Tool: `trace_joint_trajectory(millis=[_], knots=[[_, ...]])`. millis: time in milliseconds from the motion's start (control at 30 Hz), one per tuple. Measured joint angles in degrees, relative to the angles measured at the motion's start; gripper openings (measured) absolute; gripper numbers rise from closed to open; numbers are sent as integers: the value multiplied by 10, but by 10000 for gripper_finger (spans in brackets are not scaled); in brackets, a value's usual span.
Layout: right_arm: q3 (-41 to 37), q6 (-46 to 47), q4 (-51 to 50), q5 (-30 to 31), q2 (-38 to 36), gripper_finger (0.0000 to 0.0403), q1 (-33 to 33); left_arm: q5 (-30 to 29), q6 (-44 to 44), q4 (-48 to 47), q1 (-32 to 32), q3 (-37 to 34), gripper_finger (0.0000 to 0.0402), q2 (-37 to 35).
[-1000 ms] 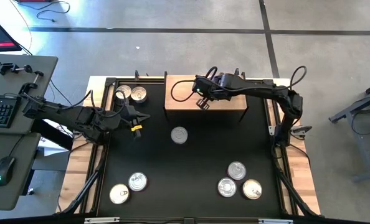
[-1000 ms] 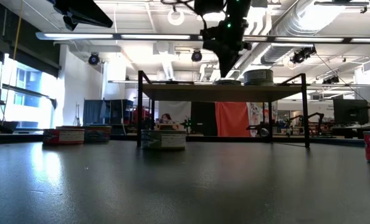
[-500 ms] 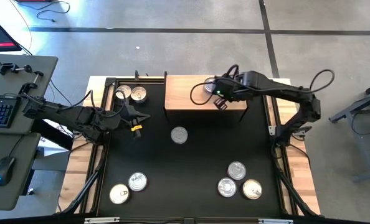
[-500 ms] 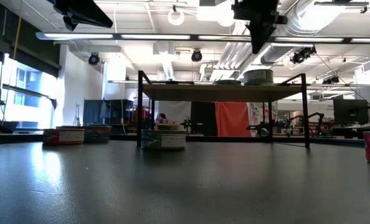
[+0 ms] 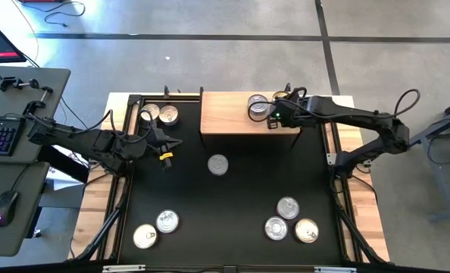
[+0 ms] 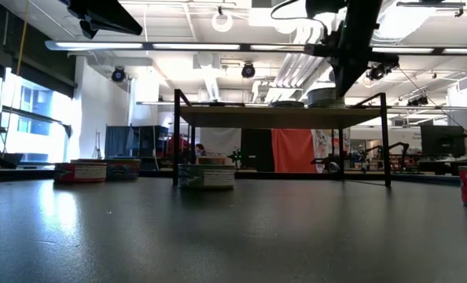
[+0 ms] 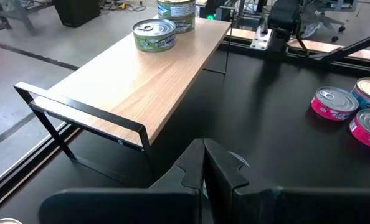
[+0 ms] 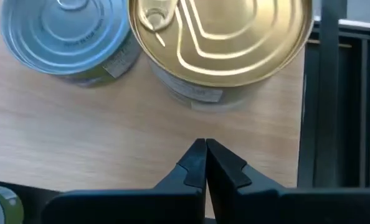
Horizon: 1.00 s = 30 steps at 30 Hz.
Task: Stack canned seafood by type on shelf
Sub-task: Adjust the green tuna cans on the shelf
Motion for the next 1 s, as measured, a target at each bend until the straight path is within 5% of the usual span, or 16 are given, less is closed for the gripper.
trace_joint_trajectory(millis=[1000], knots=[[-21,-35,72,-2,17,0,-72,-15,15,0,1,0,0,0]])
